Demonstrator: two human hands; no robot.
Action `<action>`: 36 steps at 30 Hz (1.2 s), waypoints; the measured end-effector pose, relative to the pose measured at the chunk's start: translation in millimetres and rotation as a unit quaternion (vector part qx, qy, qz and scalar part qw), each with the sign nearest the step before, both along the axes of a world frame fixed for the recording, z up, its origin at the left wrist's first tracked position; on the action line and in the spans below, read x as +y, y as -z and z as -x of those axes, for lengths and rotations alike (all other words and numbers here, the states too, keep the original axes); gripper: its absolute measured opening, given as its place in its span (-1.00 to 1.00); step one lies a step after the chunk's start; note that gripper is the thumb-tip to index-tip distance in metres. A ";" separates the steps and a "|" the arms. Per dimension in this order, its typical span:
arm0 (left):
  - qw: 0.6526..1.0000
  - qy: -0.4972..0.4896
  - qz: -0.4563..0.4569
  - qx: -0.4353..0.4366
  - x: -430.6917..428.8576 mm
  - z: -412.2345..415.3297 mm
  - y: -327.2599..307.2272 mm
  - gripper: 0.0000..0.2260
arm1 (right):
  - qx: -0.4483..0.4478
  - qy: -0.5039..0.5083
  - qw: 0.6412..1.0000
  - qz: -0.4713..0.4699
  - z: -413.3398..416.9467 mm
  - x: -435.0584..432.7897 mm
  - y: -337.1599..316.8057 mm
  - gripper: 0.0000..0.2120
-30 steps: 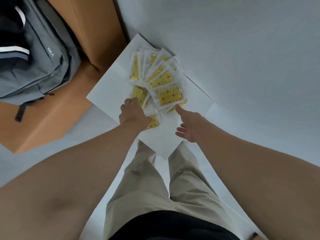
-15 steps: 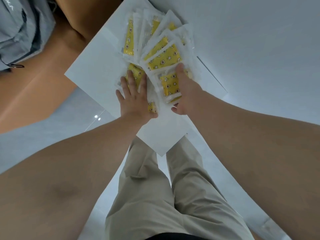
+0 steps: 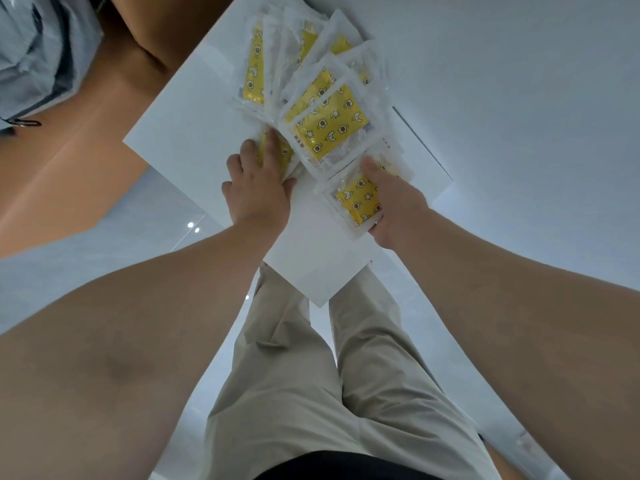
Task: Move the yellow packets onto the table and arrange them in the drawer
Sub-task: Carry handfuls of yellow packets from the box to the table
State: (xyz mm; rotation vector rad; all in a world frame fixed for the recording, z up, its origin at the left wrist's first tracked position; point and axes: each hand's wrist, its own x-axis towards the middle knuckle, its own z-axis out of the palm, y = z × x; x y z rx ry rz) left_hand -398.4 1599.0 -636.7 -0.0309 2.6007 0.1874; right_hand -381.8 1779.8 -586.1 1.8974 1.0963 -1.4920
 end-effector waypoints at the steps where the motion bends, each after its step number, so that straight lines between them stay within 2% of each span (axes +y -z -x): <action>1: 1.000 0.001 -0.003 0.002 0.1 -0.4 -0.2 -0.30 | 0.001 -0.002 1.000 0.001 -1.2 0.9 -0.9 -0.27; 6: 1.000 0.004 -0.007 -0.019 -3.9 -5.6 -4.0 -0.26 | -0.005 -0.007 1.000 -0.018 -2.3 5.3 -8.1 -0.37; 10: 0.998 -0.047 -0.039 -0.022 -8.0 -12.1 -1.0 -0.48 | 0.007 0.006 1.000 -0.018 -9.2 8.3 -6.3 -0.35; 12: 0.996 -0.069 -0.049 -0.024 -9.1 -13.0 1.2 -0.53 | 0.013 0.018 1.000 -0.016 -14.2 9.8 -4.9 -0.33; 16: 0.991 -0.124 -0.053 -0.018 -4.5 -6.9 -3.3 -0.40 | 0.042 0.044 0.998 0.000 -22.2 12.6 -5.0 -0.39; 19: 0.970 -0.225 -0.081 -0.051 -1.3 2.8 -4.4 -0.25 | 0.055 0.053 0.997 0.004 -22.8 12.2 -6.7 -0.42; 23: 0.936 -0.322 -0.105 -0.097 -1.7 12.2 -6.0 -0.30 | 0.056 0.042 0.998 -0.001 -21.1 10.4 -10.0 -0.43; 29: 0.944 -0.300 -0.016 -0.135 -1.3 14.5 -10.7 -0.37 | 0.037 0.035 0.999 -0.018 -15.0 11.7 -16.3 -0.46; 32: 0.941 -0.308 -0.039 -0.134 -0.2 16.1 -14.1 -0.41 | 0.039 0.033 0.999 -0.018 -14.7 11.9 -19.2 -0.52; 36: 0.930 -0.327 -0.103 -0.136 -2.8 13.5 -23.7 -0.56 | 0.037 0.039 0.998 -0.023 -17.8 11.1 -31.8 -0.50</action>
